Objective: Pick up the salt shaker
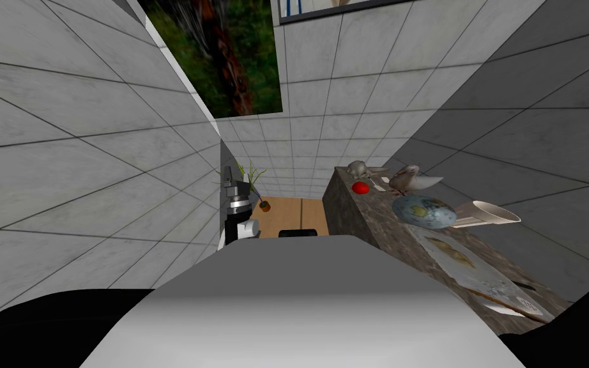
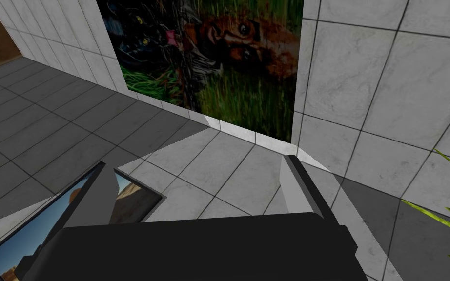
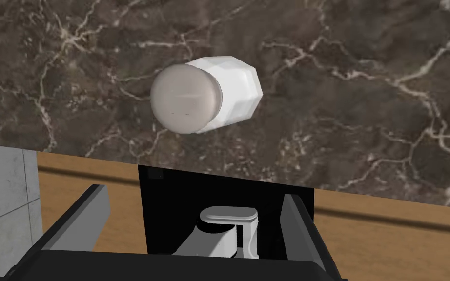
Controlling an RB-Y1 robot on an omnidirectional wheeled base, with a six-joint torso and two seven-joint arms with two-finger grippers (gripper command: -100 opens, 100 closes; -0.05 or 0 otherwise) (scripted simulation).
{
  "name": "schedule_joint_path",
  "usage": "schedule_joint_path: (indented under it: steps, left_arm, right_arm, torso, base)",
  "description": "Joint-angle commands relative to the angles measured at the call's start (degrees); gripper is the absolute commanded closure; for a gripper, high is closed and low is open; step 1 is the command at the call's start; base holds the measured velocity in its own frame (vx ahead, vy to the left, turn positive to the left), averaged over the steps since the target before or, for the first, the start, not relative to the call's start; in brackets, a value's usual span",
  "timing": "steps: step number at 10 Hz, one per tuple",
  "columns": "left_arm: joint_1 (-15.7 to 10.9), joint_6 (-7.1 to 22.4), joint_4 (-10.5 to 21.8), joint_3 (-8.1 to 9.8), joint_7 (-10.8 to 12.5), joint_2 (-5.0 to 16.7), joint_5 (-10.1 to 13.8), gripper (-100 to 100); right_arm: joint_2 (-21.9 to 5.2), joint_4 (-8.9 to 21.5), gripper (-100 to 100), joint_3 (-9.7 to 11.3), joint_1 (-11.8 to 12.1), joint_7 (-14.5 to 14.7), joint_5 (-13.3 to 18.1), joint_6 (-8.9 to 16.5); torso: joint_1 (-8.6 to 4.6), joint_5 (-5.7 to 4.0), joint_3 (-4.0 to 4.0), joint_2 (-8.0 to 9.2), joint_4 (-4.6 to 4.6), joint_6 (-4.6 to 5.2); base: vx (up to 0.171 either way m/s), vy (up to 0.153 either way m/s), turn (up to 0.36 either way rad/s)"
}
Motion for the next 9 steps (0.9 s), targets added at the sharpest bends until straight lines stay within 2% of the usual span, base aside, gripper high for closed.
schedule_joint_path:
  steps: [1,2,4,5,6,7,8,9]
  left_arm:
    - [0.0,0.0,0.0,0.0,0.0,0.0,0.0,0]
    - [0.0,0.0,0.0,0.0,0.0,0.0,0.0,0]
    - [0.0,0.0,0.0,-0.01,0.0,0.0,0.0,0]
    - [0.0,0.0,0.0,-0.01,0.0,0.0,0.0,0]
    - [0.0,0.0,0.0,-0.01,0.0,0.0,0.0,0]
    - [0.0,0.0,0.0,-0.01,0.0,0.0,0.0,0]
    - [0.0,0.0,0.0,-0.01,0.0,0.0,0.0,0]
    - [0.0,0.0,0.0,-0.01,0.0,0.0,0.0,0]
  right_arm:
    - [-2.9,-0.2,-100,1.0,1.5,1.1,-2.0,2.5]
    - [-3.3,-0.2,-100,0.9,2.7,1.6,-1.6,2.9]
    - [-3.3,-0.2,-100,0.9,2.7,1.6,-1.6,2.9]
    - [-3.6,-0.2,-100,0.8,4.3,2.4,-1.3,3.4]
    - [-4.4,-0.2,-100,0.8,4.3,2.4,-1.8,3.5]
    - [-3.6,-0.2,-100,0.8,4.3,2.4,-1.3,3.7]
    - [-4.7,-0.2,-100,1.3,4.3,3.0,-2.3,4.9]
    - [-4.5,-0.2,0,1.2,4.3,2.8,-2.2,4.5]
  torso:
    - [0.0,0.0,0.0,0.0,0.0,0.0]
    - [0.04,-0.02,-0.01,-0.01,-0.01,-0.02]
    - [0.24,0.04,0.02,0.04,0.01,-0.01]
    - [0.34,0.06,0.03,0.06,0.01,-0.01]
    - [0.24,0.04,0.01,0.03,0.0,-0.03]
    - [0.2,0.03,0.01,0.02,0.01,0.0]
    - [0.27,0.05,0.03,0.06,0.02,0.0]
    - [0.36,0.06,0.05,0.09,0.02,0.0]
  base:
    - [0.029,-0.088,0.006]
    - [0.021,-0.064,0.02]
    - [0.015,-0.027,0.004]
    - [0.016,-0.041,0.02]
    - [0.025,-0.062,0.028]
    - [0.017,-0.04,-0.001]
    - [0.005,-0.013,-0.001]
    - [0.0,0.0,0.0]
